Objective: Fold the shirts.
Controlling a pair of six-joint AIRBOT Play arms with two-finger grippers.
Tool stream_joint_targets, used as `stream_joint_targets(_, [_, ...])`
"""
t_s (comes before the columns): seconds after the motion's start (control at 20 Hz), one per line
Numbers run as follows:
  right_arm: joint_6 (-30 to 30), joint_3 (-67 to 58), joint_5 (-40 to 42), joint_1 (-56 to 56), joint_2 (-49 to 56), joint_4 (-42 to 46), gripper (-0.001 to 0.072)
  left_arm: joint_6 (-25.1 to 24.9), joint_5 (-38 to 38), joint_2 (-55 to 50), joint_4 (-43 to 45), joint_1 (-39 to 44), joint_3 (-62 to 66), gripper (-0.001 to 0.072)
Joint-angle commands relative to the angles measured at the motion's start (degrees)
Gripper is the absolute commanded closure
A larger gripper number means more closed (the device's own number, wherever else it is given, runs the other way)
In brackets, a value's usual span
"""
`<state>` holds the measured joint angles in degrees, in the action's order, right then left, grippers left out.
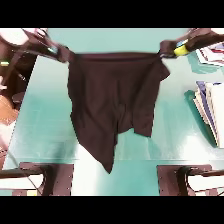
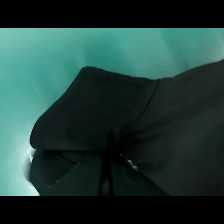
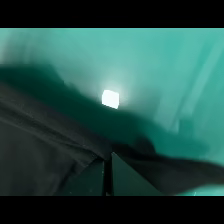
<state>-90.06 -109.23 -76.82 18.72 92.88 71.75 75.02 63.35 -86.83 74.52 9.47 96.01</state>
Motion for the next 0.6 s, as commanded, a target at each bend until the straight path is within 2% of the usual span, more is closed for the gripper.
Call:
stream_joint_targets(0.0, [0.66, -0.07, 1.77, 0.02, 9.60, -1.46, 0.0694, -0.46, -2.91, -9.77, 0.04, 0.00, -1.31, 0.0681])
stream_joint_targets(0.15, [0.63, -0.07, 4.46, 0.02, 12.52, -3.63, 0.0693, -0.02, -5.95, -10.84, -0.17, 0.00, -1.29, 0.0678])
stream_joint_targets(0.2, [0.63, -0.07, 5.38, 0.02, 13.07, -4.70, 0.0692, -0.02, -6.32, -10.84, -0.63, 0.00, -1.05, 0.0582])
stream_joint_targets(0.25, [0.66, -0.07, 6.36, 0.02, 13.25, -5.88, 0.0688, 0.07, -6.21, -10.82, -1.42, 0.00, -1.01, 0.0258])
stream_joint_targets(0.3, [0.79, -0.07, 7.17, 0.02, 13.22, -7.10, 0.0650, 0.55, -5.95, -10.78, -2.67, 0.00, -1.01, 0.0152])
stream_joint_targets(0.35, [1.16, -0.09, 7.93, -0.02, 12.98, -8.28, 0.0408, 1.18, -4.94, -10.78, -3.08, 0.00, -0.70, 0.0162])
stream_joint_targets(0.4, [1.16, -0.07, 7.67, -0.13, 12.33, -8.28, 0.0284, 2.12, -2.32, -10.73, -2.82, -0.02, 0.20, 0.0163])
stream_joint_targets(0.55, [4.37, 0.00, 1.75, -1.68, 8.22, -8.04, 0.0284, 2.73, 9.27, -8.26, -2.40, -2.73, 1.97, 0.0163])
